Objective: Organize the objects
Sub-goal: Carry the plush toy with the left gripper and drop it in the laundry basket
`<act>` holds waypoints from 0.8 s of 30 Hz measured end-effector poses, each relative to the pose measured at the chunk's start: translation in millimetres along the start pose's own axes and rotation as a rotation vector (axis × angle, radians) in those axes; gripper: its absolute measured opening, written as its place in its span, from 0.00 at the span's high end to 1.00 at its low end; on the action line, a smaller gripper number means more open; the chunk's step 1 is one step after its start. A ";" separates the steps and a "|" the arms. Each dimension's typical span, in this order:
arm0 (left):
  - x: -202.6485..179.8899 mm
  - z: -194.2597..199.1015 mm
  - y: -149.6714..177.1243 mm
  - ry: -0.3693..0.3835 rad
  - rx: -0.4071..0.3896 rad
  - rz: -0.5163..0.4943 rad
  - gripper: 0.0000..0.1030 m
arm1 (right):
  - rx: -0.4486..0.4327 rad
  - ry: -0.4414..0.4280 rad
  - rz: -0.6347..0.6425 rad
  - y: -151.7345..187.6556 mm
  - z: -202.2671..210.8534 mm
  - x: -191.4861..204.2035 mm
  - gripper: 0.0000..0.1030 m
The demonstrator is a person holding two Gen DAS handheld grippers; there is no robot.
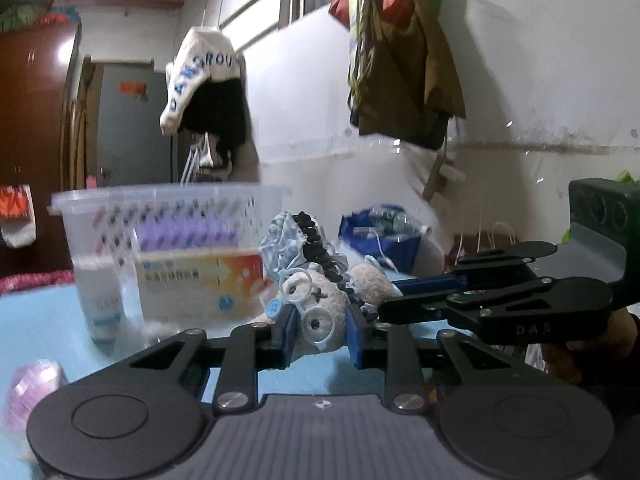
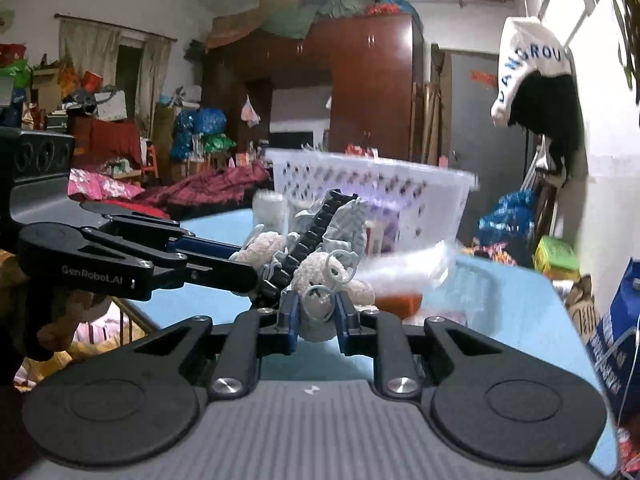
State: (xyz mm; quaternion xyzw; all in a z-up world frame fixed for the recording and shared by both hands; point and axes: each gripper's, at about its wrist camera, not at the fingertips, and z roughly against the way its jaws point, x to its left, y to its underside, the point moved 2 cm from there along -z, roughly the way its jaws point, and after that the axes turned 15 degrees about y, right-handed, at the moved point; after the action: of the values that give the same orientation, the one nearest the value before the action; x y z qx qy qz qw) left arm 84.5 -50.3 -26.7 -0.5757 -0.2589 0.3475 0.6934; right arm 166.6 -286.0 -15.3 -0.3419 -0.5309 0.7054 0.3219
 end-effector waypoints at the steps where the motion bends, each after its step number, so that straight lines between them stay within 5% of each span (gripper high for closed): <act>1: -0.9 2.5 -5.2 -0.006 -0.008 -0.013 0.71 | -0.012 -0.004 0.000 -4.9 1.6 0.4 0.80; 7: 10.5 17.5 -67.3 -0.063 -0.089 -0.127 0.71 | -0.127 -0.002 0.033 -62.4 0.0 2.6 0.80; 12: 53.1 11.4 -131.8 -0.126 -0.105 -0.165 0.71 | -0.186 -0.001 0.037 -128.0 -40.6 -0.3 0.80; 17: 119.5 -18.2 -155.2 -0.219 -0.016 -0.083 0.71 | -0.103 -0.034 0.009 -163.8 -116.4 4.0 0.79; 24: 187.5 -67.9 -154.0 -0.281 0.152 0.091 0.71 | 0.106 -0.036 0.016 -158.3 -205.3 17.1 0.79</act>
State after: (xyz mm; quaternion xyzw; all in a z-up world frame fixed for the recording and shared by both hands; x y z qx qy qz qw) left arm 281.5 39.2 102.4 -0.4782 -0.2999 0.4744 0.6755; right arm 340.7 -127.1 94.2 -0.3156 -0.4959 0.7412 0.3243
